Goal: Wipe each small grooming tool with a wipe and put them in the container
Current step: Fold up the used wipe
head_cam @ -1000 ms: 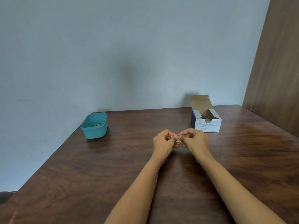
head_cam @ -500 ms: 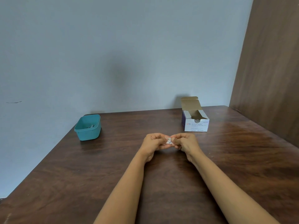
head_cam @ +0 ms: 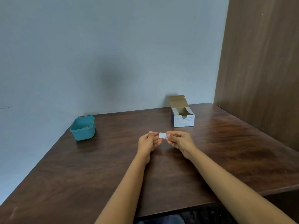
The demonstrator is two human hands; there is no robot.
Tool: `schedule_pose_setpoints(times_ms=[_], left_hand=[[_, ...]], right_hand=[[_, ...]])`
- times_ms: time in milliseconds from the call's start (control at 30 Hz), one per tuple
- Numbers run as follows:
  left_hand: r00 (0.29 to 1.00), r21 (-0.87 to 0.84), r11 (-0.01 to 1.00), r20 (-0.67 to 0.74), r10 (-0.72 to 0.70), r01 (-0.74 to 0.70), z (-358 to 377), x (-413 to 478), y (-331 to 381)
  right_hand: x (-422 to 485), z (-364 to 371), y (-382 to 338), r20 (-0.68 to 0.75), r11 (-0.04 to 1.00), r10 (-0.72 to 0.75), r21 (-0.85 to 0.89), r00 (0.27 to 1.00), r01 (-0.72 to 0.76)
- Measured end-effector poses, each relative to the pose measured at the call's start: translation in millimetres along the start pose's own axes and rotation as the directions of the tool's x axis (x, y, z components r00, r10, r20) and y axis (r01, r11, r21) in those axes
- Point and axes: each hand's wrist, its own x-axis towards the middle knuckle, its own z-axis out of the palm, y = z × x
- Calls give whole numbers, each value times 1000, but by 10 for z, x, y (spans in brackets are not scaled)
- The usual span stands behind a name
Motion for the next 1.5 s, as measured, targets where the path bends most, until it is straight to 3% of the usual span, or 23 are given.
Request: schedule_pose_setpoints(times_ms=[100, 200, 367, 500, 700, 800, 967, 1100, 1233, 1500], left_hand=[[997, -11, 999, -54, -48, 48, 124, -173, -25], [996, 30, 996, -7, -87, 87, 321, -405, -64], [974, 165, 982, 193, -122, 90, 786, -923, -232], [904, 239, 970, 405, -137, 40, 1200, -1380, -435], [759, 266, 963, 637, -137, -50, 1719, -1980, -788], [679, 335, 932, 717, -156, -139, 1875, -2176, -1080], [648, 501, 860, 687, -327, -97, 1943, -2260, -1618], [673, 616, 787, 595, -439, -31, 1889, -2240, -1967], [676, 666, 746, 554, -486, -10, 1832, -2238, -2157], [689, 675, 736, 556, -464, -49, 1841, -2188, -2116]], right_hand=[[-226, -169, -48, -24, 1000, -15, -26, 1000, 15], [-485, -407, -146, -89, 1000, -28, -16, 996, 27], [-1089, -964, -385, -208, 997, -11, 71, 978, 27], [-1622, -1533, -473, -322, 989, 24, 144, 946, 24], [-2366, -2404, -323, -551, 986, 149, 146, 821, -81], [-2642, -2812, -79, -656, 962, 243, 70, 715, -262], [-2856, -3469, 595, -737, 756, 418, -41, 531, -653], [-2867, -3773, 1118, -774, 574, 486, -67, 405, -816], [-2846, -3939, 1457, -775, 517, 521, -47, 358, -854], [-2706, -3866, 1475, -747, 488, 565, -40, 351, -872]])
